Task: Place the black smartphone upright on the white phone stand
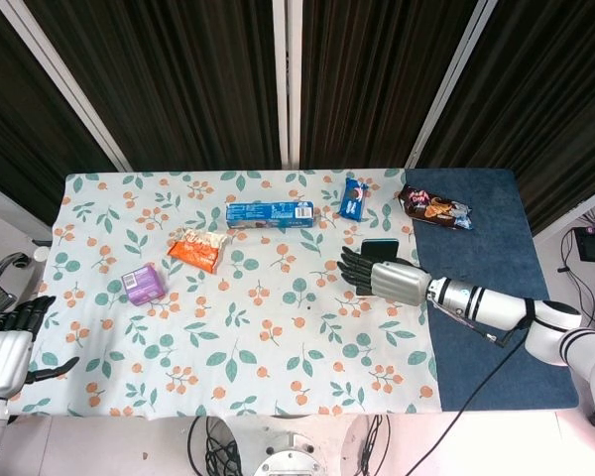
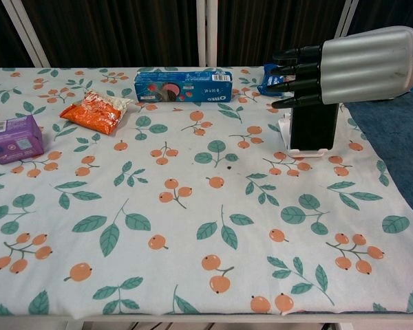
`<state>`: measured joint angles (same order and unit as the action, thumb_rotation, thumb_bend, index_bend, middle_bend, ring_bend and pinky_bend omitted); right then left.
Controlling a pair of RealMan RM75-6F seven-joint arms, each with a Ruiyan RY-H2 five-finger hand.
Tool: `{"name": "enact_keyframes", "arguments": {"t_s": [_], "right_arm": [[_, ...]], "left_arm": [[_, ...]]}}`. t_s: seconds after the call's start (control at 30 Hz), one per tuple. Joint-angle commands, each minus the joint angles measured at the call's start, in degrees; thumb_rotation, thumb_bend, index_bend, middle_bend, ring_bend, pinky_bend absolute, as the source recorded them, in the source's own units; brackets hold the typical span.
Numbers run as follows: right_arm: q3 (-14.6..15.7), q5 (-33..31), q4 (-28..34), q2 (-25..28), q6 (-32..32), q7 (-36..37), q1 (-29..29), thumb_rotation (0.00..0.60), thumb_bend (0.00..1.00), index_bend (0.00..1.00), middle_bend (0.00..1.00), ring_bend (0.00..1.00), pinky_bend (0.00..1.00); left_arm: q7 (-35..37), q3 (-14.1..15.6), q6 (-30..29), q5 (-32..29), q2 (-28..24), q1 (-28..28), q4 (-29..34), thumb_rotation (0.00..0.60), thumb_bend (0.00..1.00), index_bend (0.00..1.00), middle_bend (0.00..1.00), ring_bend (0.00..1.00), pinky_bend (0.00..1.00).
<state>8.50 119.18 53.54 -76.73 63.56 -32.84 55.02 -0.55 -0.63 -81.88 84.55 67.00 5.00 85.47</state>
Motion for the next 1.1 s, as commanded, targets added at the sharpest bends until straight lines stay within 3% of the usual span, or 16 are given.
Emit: {"name": "enact_keyframes", "arguments": {"t_s": [0.03, 0.17, 0.3, 0.43, 0.53, 0.7, 0.73, 0.83, 1.1], "right_arm": [[-0.37, -0.49, 1.04, 0.94, 0.07, -0.96, -0.21, 0.600, 0.19, 0.00, 0.00, 0.00, 0.00], [-2.78, -4.49, 5.36, 3.55, 3.46, -2.37, -3.57, 0.600, 0.18, 0.00, 0.00, 0.00, 0.00], [-5.17, -11.50, 14.54, 7.70, 12.27, -0.34, -11.95, 0.600, 0.18, 0.00, 0.00, 0.00, 0.00], [-5.21, -18.25, 22.26, 9.71, 23.14, 10.63, -22.23, 0.600, 0.18, 0.00, 0.00, 0.00, 0.00], [-4.02, -25.18, 25.63, 10.20, 27.31, 21.56, -30.25, 0.600, 0.20, 0.00, 0.00, 0.00, 0.00], [-2.74, -35.90, 27.14, 9.11, 26.65, 36.34, -39.99, 0.600, 0.20, 0.00, 0.00, 0.00, 0.00], [-2.50, -38.51, 27.80, 8.86, 25.24, 42.49, -42.04, 0.600, 0.21, 0.00, 0.00, 0.00, 0.00], [-2.22, -41.16, 25.93, 8.12, 22.66, 49.88, -44.92, 0.600, 0.23, 0.00, 0.00, 0.00, 0.00], [-3.81, -40.63, 20.22, 3.75, 24.67, 47.50, -48.89, 0.600, 0.24, 0.00, 0.00, 0.00, 0.00]], "left_arm": [[-0.01, -0.02, -0.09, 0.01, -0.02, -0.03, 0.05, 0.405, 0.10, 0.09, 0.10, 0.12, 0.22], [0.10, -0.11, -0.55, 0.02, -0.05, -0.25, 0.10, 0.401, 0.10, 0.09, 0.10, 0.12, 0.22], [0.60, -0.22, -0.73, -0.22, -0.01, -0.43, -0.24, 0.404, 0.10, 0.09, 0.10, 0.12, 0.22], [0.68, -0.36, -0.72, -0.23, -0.02, -0.35, -0.09, 0.403, 0.10, 0.09, 0.10, 0.12, 0.22], [0.06, -0.28, -0.67, 0.10, -0.37, -0.21, 0.60, 0.402, 0.10, 0.09, 0.10, 0.12, 0.22], [-0.47, -0.55, -0.80, 0.25, -0.76, 0.03, 1.62, 0.403, 0.10, 0.09, 0.10, 0.12, 0.22], [-0.49, -0.66, -0.96, 0.49, -0.66, 0.15, 1.57, 0.404, 0.10, 0.09, 0.10, 0.12, 0.22], [-0.42, -0.90, -1.52, 1.24, -0.24, 0.43, 1.05, 0.404, 0.10, 0.09, 0.10, 0.12, 0.22], [0.14, -1.04, -2.07, 2.48, 0.16, 0.94, 0.43, 0.404, 0.10, 0.09, 0.10, 0.12, 0.21]]}}
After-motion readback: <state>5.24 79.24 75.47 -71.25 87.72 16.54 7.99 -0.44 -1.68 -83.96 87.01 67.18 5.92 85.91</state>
